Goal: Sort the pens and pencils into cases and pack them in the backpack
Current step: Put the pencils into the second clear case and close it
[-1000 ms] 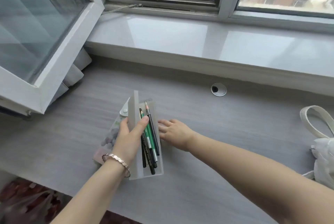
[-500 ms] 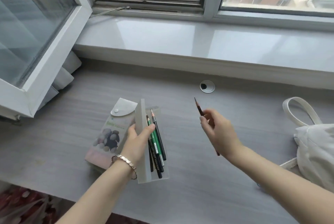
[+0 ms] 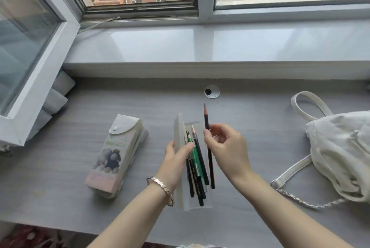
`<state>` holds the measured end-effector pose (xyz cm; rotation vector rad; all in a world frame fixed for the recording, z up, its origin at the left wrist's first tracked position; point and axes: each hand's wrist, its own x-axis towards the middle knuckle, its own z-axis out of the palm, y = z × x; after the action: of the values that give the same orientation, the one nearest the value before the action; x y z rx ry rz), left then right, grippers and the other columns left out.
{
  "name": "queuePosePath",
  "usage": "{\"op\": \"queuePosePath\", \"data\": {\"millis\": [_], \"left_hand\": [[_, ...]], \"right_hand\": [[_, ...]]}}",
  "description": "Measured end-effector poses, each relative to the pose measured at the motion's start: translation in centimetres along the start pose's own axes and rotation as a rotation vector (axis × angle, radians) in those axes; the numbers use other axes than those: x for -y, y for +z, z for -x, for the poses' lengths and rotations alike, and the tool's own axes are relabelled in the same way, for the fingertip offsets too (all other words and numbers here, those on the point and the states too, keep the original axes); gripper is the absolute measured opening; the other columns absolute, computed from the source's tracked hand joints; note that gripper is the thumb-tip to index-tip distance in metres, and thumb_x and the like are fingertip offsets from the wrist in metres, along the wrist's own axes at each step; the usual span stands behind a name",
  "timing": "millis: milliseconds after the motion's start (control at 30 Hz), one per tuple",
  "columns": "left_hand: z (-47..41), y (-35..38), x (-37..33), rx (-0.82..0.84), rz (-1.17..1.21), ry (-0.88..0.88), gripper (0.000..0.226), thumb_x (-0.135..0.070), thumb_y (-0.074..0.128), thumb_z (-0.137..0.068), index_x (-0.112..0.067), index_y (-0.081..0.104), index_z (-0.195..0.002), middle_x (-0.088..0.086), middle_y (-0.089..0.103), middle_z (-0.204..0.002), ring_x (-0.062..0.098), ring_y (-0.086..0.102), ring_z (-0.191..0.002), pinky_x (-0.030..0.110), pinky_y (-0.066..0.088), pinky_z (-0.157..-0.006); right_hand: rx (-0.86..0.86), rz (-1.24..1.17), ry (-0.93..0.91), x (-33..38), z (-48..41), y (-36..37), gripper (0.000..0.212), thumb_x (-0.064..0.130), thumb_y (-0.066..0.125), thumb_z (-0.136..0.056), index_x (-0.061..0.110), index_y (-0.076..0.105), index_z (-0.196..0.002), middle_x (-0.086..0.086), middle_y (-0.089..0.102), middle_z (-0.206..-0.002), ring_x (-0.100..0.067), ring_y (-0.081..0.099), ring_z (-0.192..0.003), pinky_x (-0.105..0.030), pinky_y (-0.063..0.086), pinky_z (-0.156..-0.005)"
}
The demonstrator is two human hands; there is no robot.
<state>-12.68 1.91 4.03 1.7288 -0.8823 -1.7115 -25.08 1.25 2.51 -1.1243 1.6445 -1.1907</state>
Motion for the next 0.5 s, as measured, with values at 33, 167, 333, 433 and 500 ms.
{"op": "queuePosePath", "data": {"millis": [33,167,333,433,500], "left_hand": [[0.1,0.2,-0.1,0.0,-0.008,0.004,0.037,-0.033,0.052,-0.089,-0.023,0.035,-0.12,-0.013,0.054,-0.097,0.003,0.054,-0.091,0.037,0.043,-0.098],[0.4,1.0,-0.2,0.008,0.041,0.014,0.044,-0.028,0.054,-0.089,-0.018,0.037,-0.128,-0.005,0.061,-0.104,0.017,0.06,-0.105,0.046,0.044,-0.1],[0.1,1.4,-0.4,-0.004,0.133,0.011,0.068,-0.043,0.064,-0.075,-0.013,0.038,-0.13,-0.002,0.061,-0.104,0.023,0.058,-0.11,0.051,0.042,-0.101],[0.1,1.6,-0.3,-0.02,0.189,0.055,0.059,-0.038,0.064,-0.08,-0.015,0.039,-0.128,-0.003,0.063,-0.108,0.01,0.063,-0.102,0.044,0.042,-0.101],[0.4,1.9,-0.1,-0.041,0.193,0.139,0.041,-0.03,0.056,-0.088,-0.026,0.032,-0.121,-0.017,0.057,-0.101,-0.018,0.057,-0.08,0.029,0.039,-0.093]], "right_hand": [[-0.009,-0.03,0.012,0.2,-0.2,-0.1,0.01,0.015,0.065,-0.082,0.025,0.061,-0.081,0.008,0.061,-0.066,-0.004,0.05,-0.055,-0.012,0.042,-0.057],[0.086,0.087,-0.01,-0.4,0.0,0.3,0.012,0.014,0.068,-0.08,0.024,0.061,-0.083,0.014,0.057,-0.067,0.001,0.052,-0.055,-0.007,0.039,-0.056],[-0.032,0.169,-0.139,-2.6,1.4,-0.4,0.026,0.01,0.072,-0.077,0.029,0.058,-0.088,0.013,0.048,-0.085,-0.001,0.049,-0.071,-0.005,0.037,-0.065],[-0.125,-0.083,0.053,-2.6,2.6,-0.8,0.021,0.016,0.06,-0.087,0.033,0.053,-0.096,0.007,0.052,-0.103,0.001,0.053,-0.089,-0.007,0.041,-0.076],[-0.158,-0.351,0.367,-2.8,3.7,-0.6,0.016,0.025,0.046,-0.095,0.025,0.051,-0.11,0.002,0.055,-0.117,-0.006,0.053,-0.109,-0.016,0.039,-0.095]]}}
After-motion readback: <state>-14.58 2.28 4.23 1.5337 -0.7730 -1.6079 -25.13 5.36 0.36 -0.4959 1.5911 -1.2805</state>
